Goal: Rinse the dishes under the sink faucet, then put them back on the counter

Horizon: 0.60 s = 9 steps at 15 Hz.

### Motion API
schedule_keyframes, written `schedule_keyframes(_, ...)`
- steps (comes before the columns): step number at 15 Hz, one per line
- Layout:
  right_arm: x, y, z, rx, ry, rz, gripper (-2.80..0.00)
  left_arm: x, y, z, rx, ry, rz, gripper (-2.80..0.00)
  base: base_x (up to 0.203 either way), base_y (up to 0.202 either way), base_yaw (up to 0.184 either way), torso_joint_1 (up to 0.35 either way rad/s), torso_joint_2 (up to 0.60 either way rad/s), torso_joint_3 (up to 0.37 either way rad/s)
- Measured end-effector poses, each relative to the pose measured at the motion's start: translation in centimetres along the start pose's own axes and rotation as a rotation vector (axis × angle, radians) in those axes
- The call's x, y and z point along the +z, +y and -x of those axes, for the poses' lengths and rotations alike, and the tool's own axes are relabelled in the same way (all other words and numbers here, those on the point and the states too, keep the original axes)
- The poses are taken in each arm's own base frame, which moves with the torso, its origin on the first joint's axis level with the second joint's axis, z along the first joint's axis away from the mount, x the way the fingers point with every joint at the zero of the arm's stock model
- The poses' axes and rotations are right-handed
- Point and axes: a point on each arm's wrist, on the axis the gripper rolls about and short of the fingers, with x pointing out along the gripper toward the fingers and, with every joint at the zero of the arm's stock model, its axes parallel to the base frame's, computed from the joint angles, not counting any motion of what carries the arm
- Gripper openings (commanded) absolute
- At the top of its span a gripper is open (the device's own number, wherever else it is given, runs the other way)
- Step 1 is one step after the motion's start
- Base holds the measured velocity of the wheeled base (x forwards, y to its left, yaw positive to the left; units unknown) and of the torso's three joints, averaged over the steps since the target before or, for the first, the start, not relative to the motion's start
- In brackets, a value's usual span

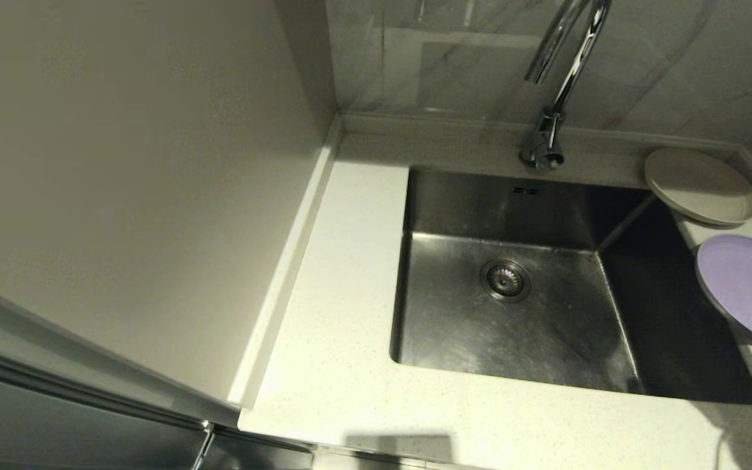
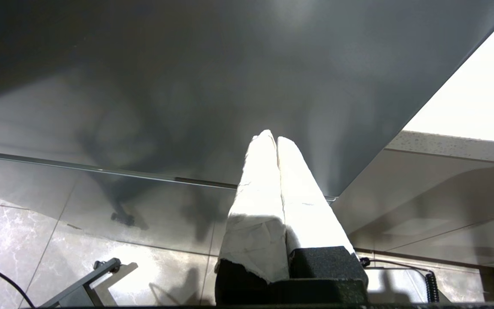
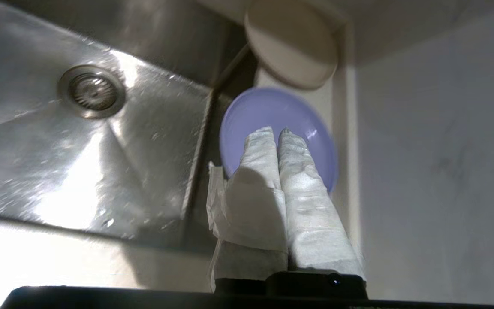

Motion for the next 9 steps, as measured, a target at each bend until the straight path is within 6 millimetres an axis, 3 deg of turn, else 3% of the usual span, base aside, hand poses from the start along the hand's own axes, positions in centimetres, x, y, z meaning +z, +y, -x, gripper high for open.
schedule_keyframes(9, -12.4, 4.6, 6.7, 0.157, 0.004, -0.202, -2.80, 0.0, 0.0, 0.0, 0.000, 0.000, 0.000, -2.80, 0.000, 0.000, 0.000, 0.000, 0.00, 0.000)
